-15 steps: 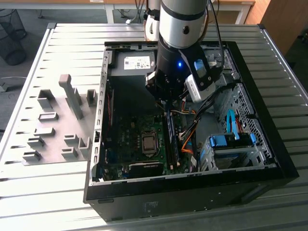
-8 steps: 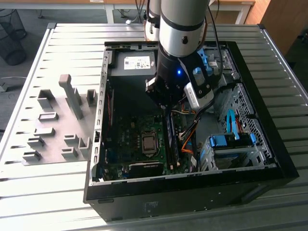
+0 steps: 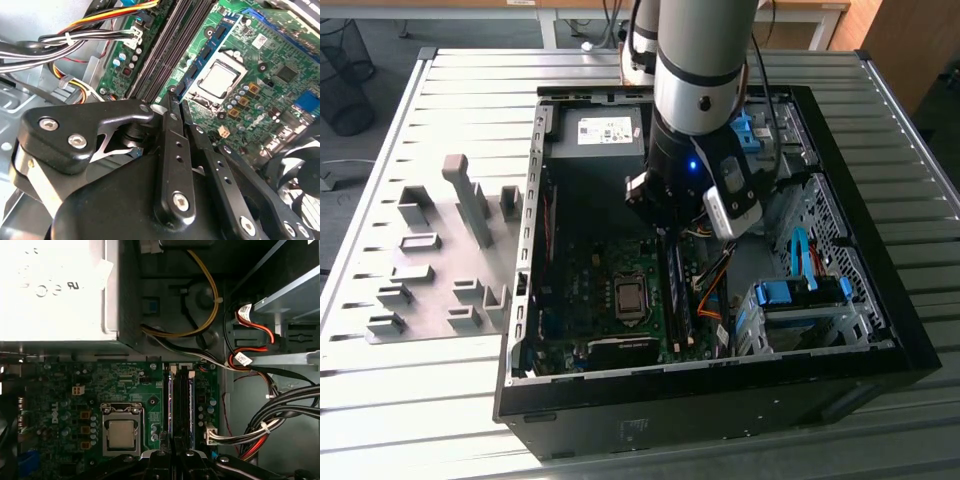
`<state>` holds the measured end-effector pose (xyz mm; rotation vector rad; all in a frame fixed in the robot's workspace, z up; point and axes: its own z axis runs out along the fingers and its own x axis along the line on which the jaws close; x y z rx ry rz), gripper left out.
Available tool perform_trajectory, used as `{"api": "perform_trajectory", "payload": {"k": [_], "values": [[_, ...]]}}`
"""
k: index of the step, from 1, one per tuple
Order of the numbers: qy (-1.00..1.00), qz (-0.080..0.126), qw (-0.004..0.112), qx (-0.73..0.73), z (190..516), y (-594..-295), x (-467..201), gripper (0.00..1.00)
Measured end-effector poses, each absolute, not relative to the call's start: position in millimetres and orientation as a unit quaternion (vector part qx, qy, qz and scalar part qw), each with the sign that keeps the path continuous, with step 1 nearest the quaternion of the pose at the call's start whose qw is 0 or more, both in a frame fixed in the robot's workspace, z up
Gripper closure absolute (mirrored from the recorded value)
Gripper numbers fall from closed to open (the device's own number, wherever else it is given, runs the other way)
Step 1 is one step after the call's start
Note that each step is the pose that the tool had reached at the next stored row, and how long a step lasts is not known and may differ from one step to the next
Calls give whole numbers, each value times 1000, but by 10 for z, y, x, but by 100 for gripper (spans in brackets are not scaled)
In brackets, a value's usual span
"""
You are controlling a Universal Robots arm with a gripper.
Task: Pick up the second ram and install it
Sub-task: 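Insert the second ram into the second slot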
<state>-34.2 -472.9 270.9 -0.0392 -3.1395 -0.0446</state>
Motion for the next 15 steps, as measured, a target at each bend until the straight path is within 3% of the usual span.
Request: {"api": "perform_trajectory", "payload": {"k": [15], "values": [[-1000,-14,3,-15,2559,-4733,-268,86]]}}
